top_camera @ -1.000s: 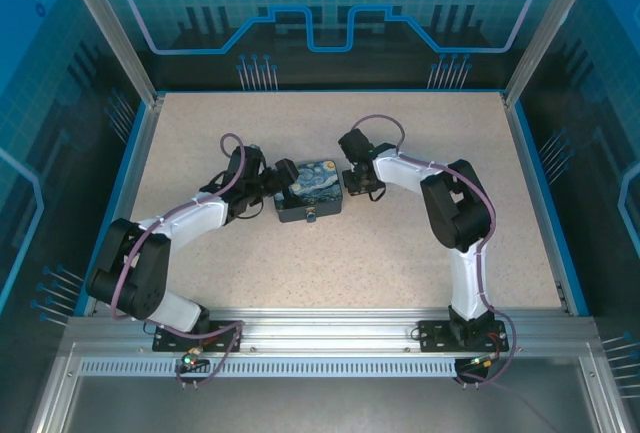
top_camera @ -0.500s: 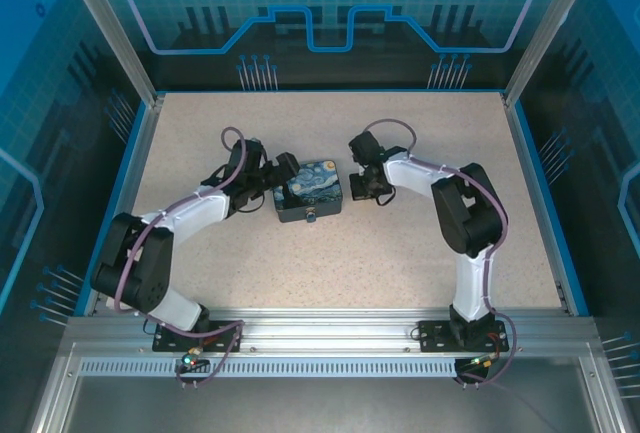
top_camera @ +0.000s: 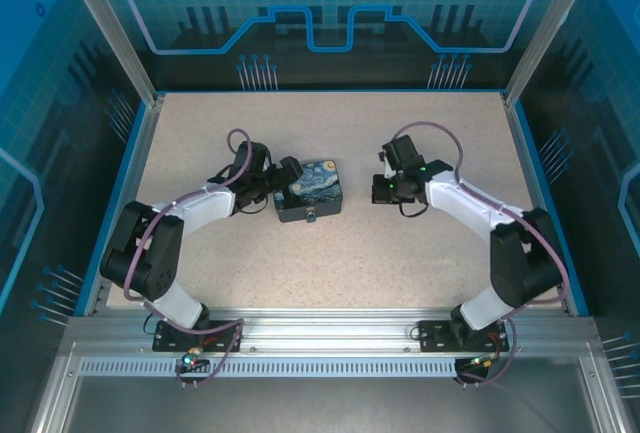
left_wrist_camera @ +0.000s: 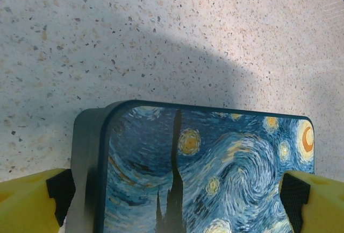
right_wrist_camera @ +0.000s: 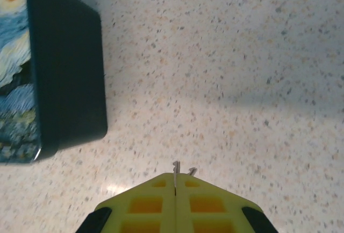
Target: Unlock the padlock with the key
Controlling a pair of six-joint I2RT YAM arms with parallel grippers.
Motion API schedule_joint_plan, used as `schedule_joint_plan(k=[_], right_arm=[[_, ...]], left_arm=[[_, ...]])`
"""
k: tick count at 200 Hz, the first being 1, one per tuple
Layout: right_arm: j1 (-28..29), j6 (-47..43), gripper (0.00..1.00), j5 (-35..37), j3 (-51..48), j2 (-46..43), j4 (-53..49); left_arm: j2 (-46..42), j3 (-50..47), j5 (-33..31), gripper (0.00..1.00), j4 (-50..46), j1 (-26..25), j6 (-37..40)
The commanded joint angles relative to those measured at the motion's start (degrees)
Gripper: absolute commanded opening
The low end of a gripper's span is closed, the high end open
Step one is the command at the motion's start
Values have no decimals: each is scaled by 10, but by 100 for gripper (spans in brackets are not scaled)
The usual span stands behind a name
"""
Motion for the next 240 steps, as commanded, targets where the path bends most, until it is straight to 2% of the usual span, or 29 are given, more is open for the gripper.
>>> schedule_joint_plan(k=[1,74,103,140,167,205,212,222,240], right_arm=[[-22,29,0,-60,-46,-45,20],[-82,37,0,-190,-159,-178,53],[-94,36,0,-209,-172,-198,52],[-93,29,0,-209,-181,-202,32],[-65,35,0,-203,-199,-192,35],[19,46,0,-135,-209,-160,39],[31,46,7,-127,-209,-147,43],[45,45,28,-116,-207,-131,45],[60,43,48,-101,-199,-117,45]], left_arm=[[15,11,18,99,22,-9,-9],[67,49,19,99,51,-74,-38],[84,56,27,99,71,-96,-60],[68,66,2,99,25,-94,-47],[41,62,-23,99,-25,-76,-30],[-13,32,-36,99,-62,-55,-33],[-23,26,-37,99,-68,-55,-34],[-37,14,-34,99,-69,-55,-40],[-64,-14,-27,99,-59,-55,-59]])
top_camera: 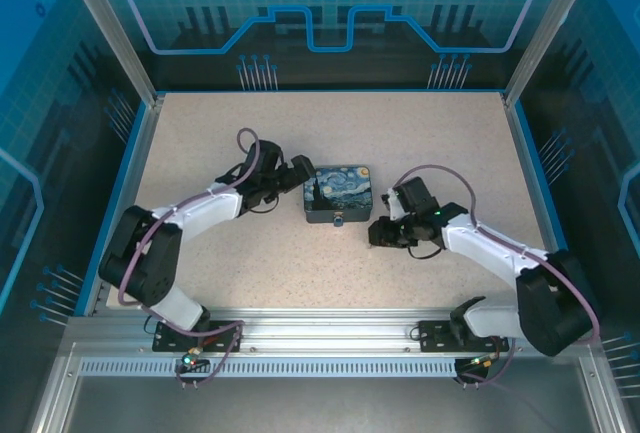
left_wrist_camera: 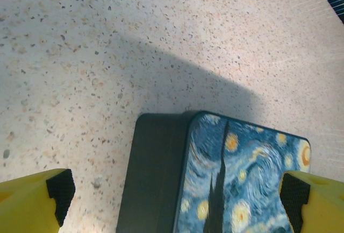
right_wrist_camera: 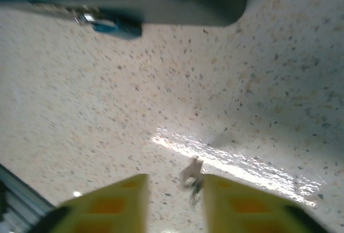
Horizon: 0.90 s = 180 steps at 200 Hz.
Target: Unlock the padlock with the key
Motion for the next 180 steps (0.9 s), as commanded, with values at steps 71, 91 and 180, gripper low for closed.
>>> schedule_joint_plan(k=[71,91,180], right_arm=[[42,-3,57,131,30,6,-80],[46,17,56,163,36,13,-108],[82,72,53,135,4,23,-90]], left_arm=[[-114,-90,15,99,-3,-2,-42],[-117,-86,18,99,-5,-2,-41],[-107,-76,19,99,-6,-2,-36]])
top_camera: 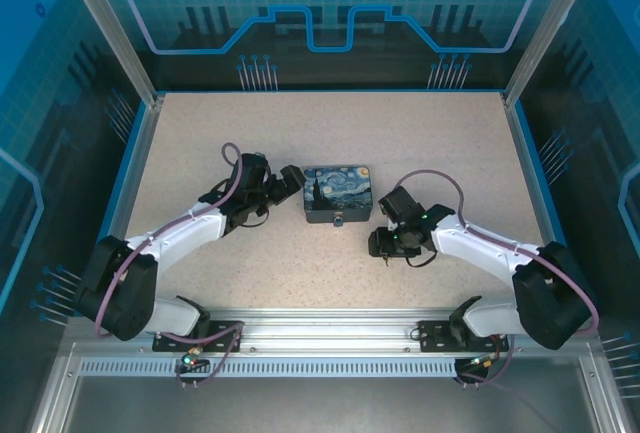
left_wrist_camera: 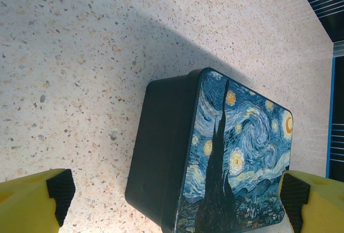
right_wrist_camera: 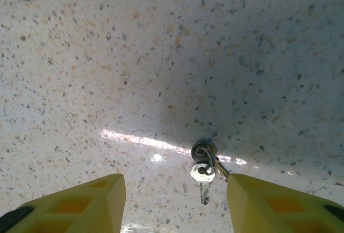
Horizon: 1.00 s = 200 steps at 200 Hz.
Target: Unlock the padlock with the key
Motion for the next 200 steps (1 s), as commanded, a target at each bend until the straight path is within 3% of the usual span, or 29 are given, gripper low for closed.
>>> schedule_joint_plan(k=[1,134,200], right_arm=[[17,23,53,-5,-10,10,-2],[70,52,51,9,-19,60,21],[138,47,51,-8,70,107,44]], left_arm=[[-1,7,12,99,-4,-1,-5],[-5,18,9,99,-11,-2,-1],[-4,26,7,99,-21,-3,2]])
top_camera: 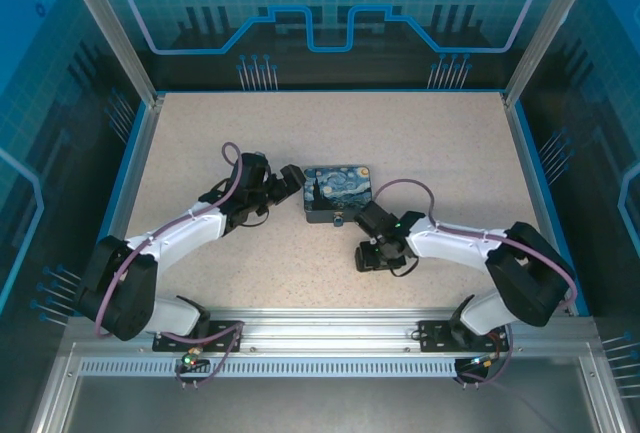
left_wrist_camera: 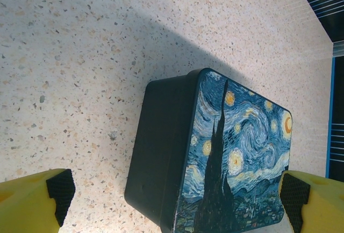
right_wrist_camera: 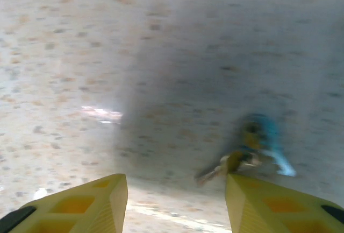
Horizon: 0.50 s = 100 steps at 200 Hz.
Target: Unlock the padlock with the key
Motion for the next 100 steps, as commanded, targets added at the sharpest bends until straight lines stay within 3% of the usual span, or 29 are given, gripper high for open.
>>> schedule_joint_plan(k=[1,44,100], right_arm=[[31,-3,51,-29,46,15,28],[21,-29,52,13,58,-18,-6],[-21,-139,53,69,50,-30,-52]], left_arm=[[-5,23,7,99,-20,-3,1],[-15,25,4,99,-30,-2,5],[-17,26,5,99,-32,-3,4]])
